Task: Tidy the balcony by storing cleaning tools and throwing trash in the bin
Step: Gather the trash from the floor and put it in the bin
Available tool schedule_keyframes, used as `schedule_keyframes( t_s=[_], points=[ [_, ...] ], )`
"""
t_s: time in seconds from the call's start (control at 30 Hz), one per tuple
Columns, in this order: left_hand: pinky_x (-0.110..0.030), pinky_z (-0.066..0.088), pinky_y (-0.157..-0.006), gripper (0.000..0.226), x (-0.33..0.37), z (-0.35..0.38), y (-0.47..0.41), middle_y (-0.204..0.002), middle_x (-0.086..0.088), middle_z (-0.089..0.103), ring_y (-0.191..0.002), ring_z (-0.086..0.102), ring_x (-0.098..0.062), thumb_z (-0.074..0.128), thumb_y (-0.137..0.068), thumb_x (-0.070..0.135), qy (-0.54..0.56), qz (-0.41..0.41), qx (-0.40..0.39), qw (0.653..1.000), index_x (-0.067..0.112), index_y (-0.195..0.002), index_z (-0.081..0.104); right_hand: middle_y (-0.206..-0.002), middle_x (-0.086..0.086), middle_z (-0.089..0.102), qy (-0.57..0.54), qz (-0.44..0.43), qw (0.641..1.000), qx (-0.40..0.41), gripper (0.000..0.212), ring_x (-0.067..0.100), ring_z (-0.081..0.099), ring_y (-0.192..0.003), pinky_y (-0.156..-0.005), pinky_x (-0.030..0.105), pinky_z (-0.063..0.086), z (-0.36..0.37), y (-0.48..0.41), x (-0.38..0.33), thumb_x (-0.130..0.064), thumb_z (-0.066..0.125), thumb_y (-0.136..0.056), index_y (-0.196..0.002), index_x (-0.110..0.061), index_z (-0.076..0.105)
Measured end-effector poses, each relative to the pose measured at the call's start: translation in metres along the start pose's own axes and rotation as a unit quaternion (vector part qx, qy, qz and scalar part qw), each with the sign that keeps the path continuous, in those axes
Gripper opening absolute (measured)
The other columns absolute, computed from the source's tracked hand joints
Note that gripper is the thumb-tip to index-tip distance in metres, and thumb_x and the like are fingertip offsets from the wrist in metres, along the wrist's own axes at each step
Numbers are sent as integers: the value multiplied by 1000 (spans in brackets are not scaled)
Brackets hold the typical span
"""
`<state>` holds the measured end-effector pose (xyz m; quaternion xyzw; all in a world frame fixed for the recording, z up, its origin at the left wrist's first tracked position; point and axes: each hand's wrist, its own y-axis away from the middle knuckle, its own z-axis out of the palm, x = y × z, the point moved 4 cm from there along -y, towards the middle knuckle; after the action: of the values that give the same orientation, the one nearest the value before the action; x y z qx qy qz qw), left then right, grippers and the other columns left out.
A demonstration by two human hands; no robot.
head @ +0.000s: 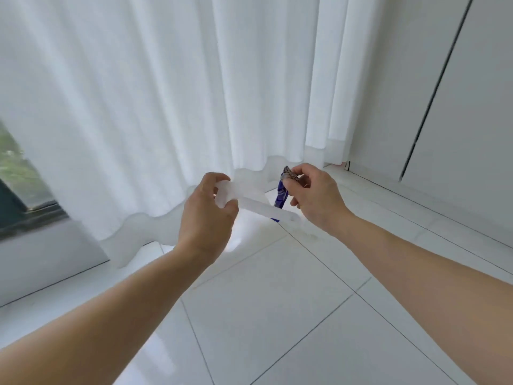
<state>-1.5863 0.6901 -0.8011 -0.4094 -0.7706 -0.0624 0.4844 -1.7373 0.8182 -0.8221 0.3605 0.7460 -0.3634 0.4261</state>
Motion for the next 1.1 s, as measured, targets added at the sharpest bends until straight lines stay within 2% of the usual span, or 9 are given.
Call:
schedule_keyframes(
  t_s=[0.17,0.3,0.37,0.47,0.6,0.73,0.83,0.93,1.1],
  points=[
    [-15,37,-55,29,-61,-146,-6,-87,18,52,-73,50,-1,54,-87,8,2,-34,107,994,23,-112,52,-64,-6,58,-17,-65,996,-66,18,15,56,-53,-64,31,47,132,5,-102,-25,57,-91,-92,-7,60],
    [-14,38,-62,32,-125,-272,11,-100,1,58,-79,51,-10,56,-86,8,-17,-67,193,979,20,-116,54,-67,-5,59,-47,-114,984,-131,18,15,58,-54,-68,36,51,252,26,-181,-25,57,-92,-94,-7,59],
    [-16,37,-61,29,-161,-336,29,-99,-1,59,-78,51,-14,54,-86,9,-32,-93,238,966,19,-114,54,-70,-2,59,-62,-132,974,-176,19,13,58,-52,-64,33,50,319,45,-220,-25,57,-92,-95,-6,59],
    [-20,35,-69,28,-211,-419,60,-97,1,58,-83,52,-18,56,-84,7,-74,-128,300,943,15,-112,55,-75,3,58,-88,-158,953,-241,14,8,55,-48,-50,17,47,410,81,-272,-22,58,-92,-95,-7,59],
    [-25,36,-77,35,-279,-502,103,-106,-4,60,-96,55,-24,56,-81,3,-105,-197,340,914,13,-115,54,-76,3,60,-92,-190,926,-313,6,13,53,-56,-54,22,50,524,133,-319,-19,57,-93,-94,-12,58],
    [-31,43,-74,33,-332,-561,130,-102,-4,57,-89,56,-27,56,-84,5,-117,-251,372,886,16,-115,52,-82,6,64,-76,-188,909,-363,9,18,56,-61,-65,35,51,615,172,-334,-22,56,-93,-96,-14,58],
    [-32,45,-76,32,-362,-587,135,-104,-4,56,-88,54,-25,57,-85,6,-118,-265,383,877,14,-115,52,-84,6,65,-52,-166,913,-369,10,25,60,-72,-71,35,49,665,183,-328,-25,56,-93,-95,-16,60],
    [-39,49,-84,33,-388,-600,134,-106,-3,54,-93,53,-24,58,-84,5,-120,-276,383,873,14,-116,52,-81,4,64,-42,-136,918,-371,5,26,60,-72,-69,34,48,702,185,-315,-23,57,-92,-88,-20,58],
    [-33,45,-84,36,-420,-610,131,-107,2,47,-94,46,-18,56,-84,3,-150,-278,370,874,13,-118,50,-83,3,62,-34,-104,917,-384,4,25,58,-71,-74,40,52,743,183,-295,-20,55,-92,-89,-22,56]
  ],
)
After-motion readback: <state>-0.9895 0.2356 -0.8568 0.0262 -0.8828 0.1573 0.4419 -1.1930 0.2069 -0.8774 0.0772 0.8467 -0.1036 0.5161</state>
